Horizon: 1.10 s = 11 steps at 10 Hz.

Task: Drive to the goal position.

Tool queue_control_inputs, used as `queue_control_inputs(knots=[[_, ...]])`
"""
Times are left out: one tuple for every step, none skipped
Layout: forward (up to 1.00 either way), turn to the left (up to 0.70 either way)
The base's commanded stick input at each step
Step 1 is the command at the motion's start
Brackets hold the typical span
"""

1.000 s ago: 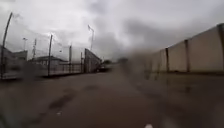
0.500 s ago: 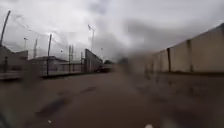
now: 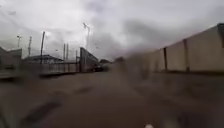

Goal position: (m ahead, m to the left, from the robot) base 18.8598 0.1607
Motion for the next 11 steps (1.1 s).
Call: queue_control_inputs(knots=[[0.5,0.02],[0.5,0.02],[0.5,0.02],[0.5,0.02],[0.5,0.02],[0.5,0.02],[0.5,0.02],[0.5,0.02],[0.5,0.02],[0.5,0.02],[0.5,0.02]])
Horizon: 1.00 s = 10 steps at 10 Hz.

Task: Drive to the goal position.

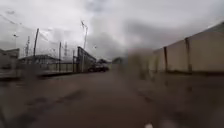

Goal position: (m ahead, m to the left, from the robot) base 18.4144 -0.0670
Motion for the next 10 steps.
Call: queue_control_inputs(knots=[[0.5,0.02],[0.5,0.02],[0.5,0.02],[0.5,0.02],[0.5,0.02],[0.5,0.02],[0.5,0.02],[0.5,0.02],[0.5,0.02],[0.5,0.02]])
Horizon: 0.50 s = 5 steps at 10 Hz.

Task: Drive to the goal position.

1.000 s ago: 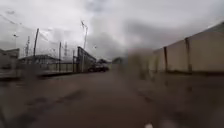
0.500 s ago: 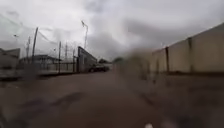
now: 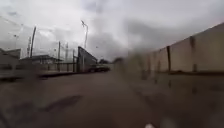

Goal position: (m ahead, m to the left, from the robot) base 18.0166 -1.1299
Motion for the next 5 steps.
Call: queue_control_inputs(knots=[[0.5,0.02],[0.5,0.02],[0.5,0.02],[0.5,0.02],[0.5,0.02]])
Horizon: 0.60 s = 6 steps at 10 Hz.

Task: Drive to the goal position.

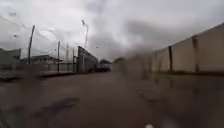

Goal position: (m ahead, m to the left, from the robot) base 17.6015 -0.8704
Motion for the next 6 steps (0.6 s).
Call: queue_control_inputs(knots=[[0.5,0.02],[0.5,0.02],[0.5,0.02],[0.5,0.02],[0.5,0.02],[0.5,0.02]])
